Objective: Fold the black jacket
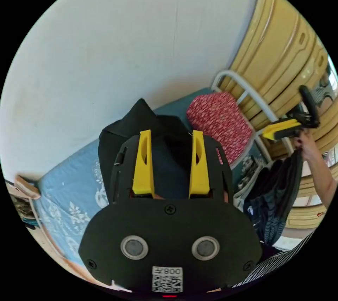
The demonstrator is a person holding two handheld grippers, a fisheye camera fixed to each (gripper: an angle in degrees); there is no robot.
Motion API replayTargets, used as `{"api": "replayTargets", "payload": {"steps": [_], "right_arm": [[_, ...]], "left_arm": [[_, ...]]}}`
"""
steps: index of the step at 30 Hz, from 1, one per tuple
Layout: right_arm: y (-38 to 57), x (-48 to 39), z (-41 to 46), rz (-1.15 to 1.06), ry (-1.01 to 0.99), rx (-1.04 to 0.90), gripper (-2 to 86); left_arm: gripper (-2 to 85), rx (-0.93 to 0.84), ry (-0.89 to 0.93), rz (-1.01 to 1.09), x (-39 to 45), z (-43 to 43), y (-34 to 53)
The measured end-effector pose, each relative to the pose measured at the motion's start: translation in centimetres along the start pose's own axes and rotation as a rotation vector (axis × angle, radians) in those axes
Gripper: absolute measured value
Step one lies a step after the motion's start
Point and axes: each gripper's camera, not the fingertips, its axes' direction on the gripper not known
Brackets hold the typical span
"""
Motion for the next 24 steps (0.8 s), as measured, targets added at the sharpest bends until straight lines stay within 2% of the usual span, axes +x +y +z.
{"api": "replayTargets", "payload": {"steps": [3,4,5,7,15,24], "right_arm": [[2.3,-1.5,1.5,0.000,-0.096,0.022,5.3],[2.8,-1.8,1.8,0.003,-0.110,0.027,5.3],[3.8,-2.3,2.5,0.003,-0.137,0.033,5.3],[5.4,-3.3,3.7,-0.007,-0.175,0.039,5.5],[10.7,-8.7,10.4,-0.016,-0.315,0.063,7.5],[11.7,-20.6,19.9,-0.092,-0.396,-0.005,8.0]], "left_arm": [[7.3,-0.240,-0.103,0.101,1.9,2.2,-0.8],[6.1,-0.250,-0.129,0.116,2.3,1.8,-0.5],[4.7,-0.225,-0.162,0.118,2.6,0.3,0.5],[3.9,-0.162,-0.100,0.070,2.0,-3.2,2.4],[2.7,0.291,0.267,-0.213,-4.7,-26.0,18.2],[2.4,0.588,0.438,-0.334,-7.7,-45.9,36.0]]}}
